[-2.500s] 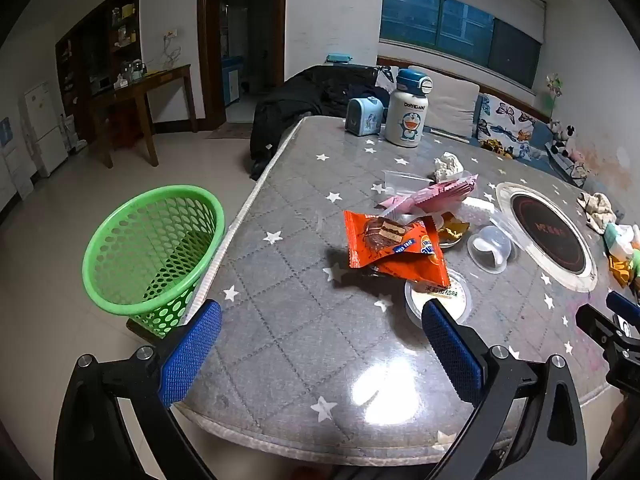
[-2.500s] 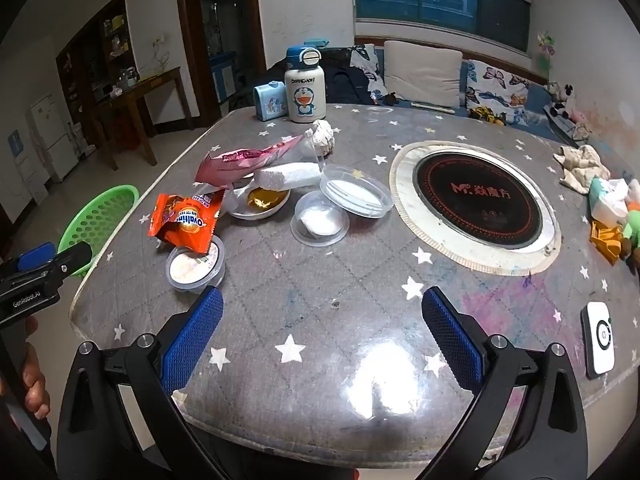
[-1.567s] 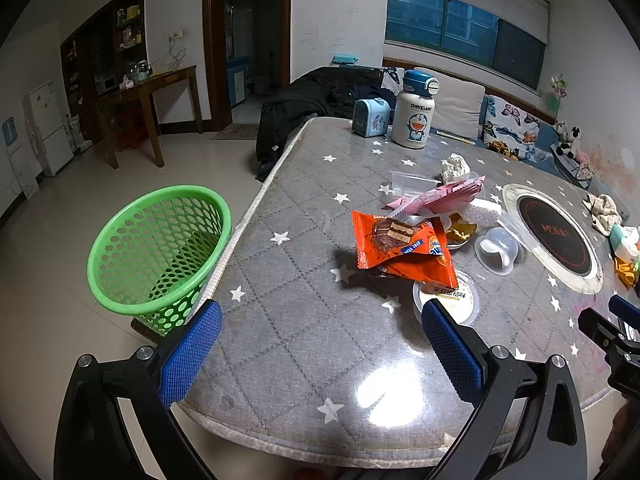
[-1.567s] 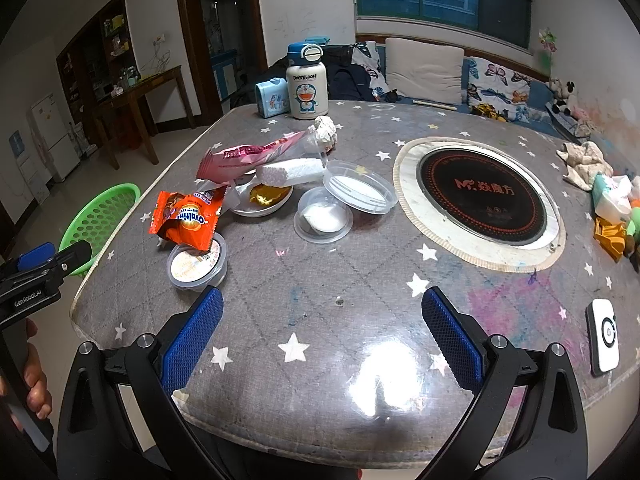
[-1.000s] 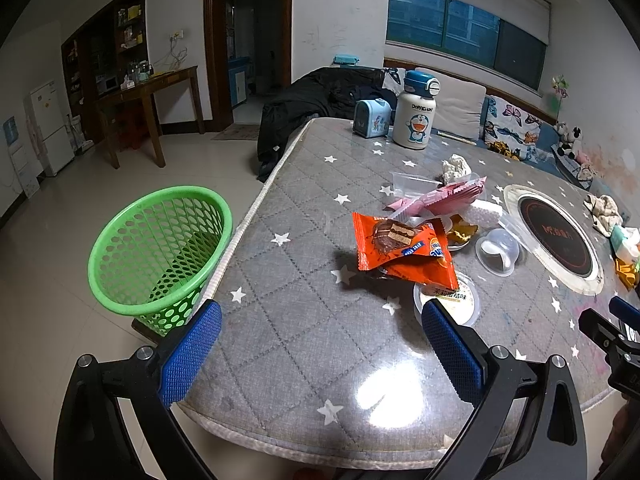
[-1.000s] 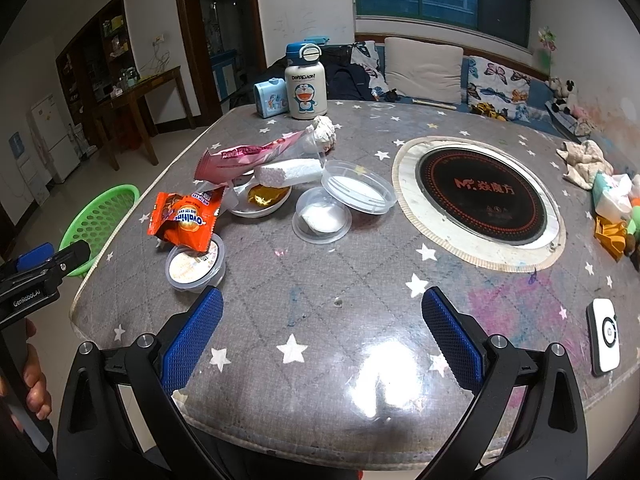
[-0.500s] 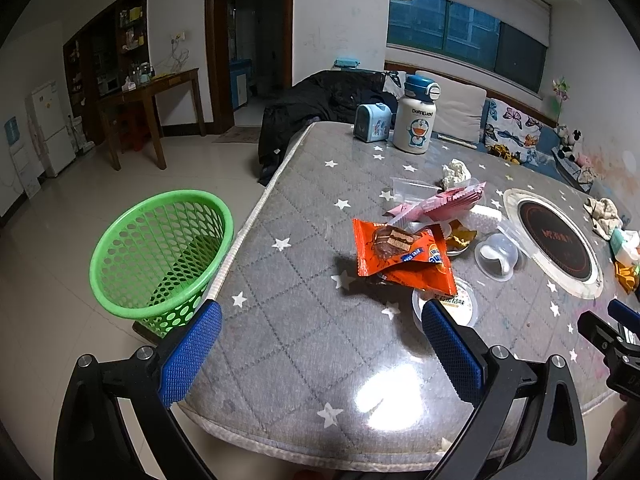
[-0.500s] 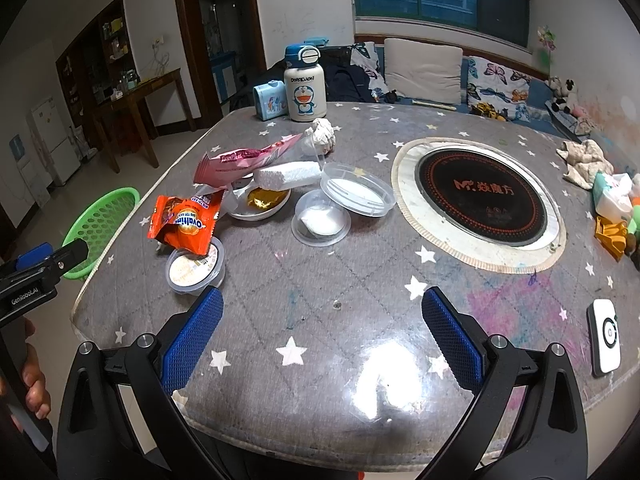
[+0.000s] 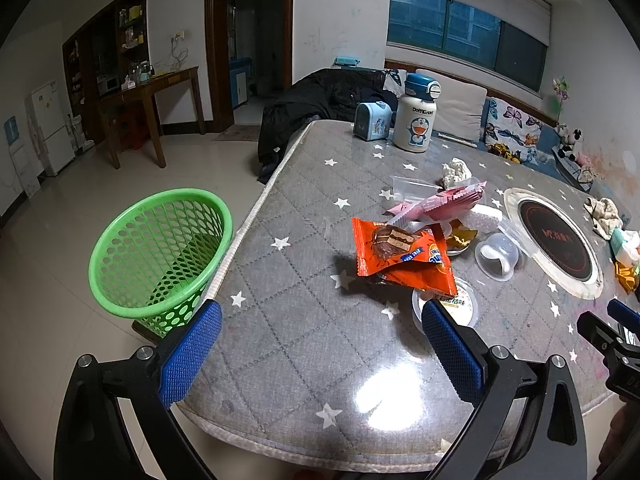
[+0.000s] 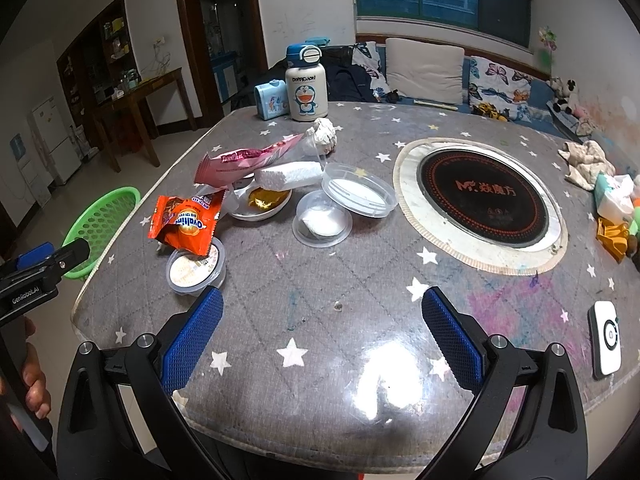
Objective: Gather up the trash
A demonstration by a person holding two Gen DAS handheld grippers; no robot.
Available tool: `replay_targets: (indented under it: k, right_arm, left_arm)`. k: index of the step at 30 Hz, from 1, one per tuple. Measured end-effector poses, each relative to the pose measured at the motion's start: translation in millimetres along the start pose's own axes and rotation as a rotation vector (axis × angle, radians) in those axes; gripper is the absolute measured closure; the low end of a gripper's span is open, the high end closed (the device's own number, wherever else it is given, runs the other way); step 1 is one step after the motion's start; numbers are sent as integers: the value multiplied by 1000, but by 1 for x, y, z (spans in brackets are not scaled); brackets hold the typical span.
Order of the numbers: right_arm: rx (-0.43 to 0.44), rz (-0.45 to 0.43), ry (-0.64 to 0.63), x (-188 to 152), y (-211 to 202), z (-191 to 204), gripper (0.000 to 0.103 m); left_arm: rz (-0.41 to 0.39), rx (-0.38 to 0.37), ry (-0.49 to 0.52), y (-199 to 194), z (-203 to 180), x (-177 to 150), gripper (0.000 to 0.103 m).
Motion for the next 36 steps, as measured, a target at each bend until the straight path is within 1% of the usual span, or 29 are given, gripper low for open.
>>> replay_targets:
  k: [11,24,28,36]
  right_arm:
    - [6,6,0,1,3,0,5]
    - [11,21,-1,7,18,-5,5]
    - [13,27,2,10,23,-7,5]
    - [22,32,-5,15,33,-8,5]
  left_arm:
    - [8,1,-4,2,-1,-1,6]
    - [44,-15,1,21,-3,7,6]
    - [60,-33,6,28,-5,11,6]
    - [96,-95,34,45,-19,20,6]
Point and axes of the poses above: each gripper's, at about its wrist camera, not at the fingertips, and y roughly the way its jaws point, z to its left, x to its top, the point moved 4 cm from there along y, roughly the way its jaws point, and after that the axes turned 11 degrees about -x, right-handed, at the moved point
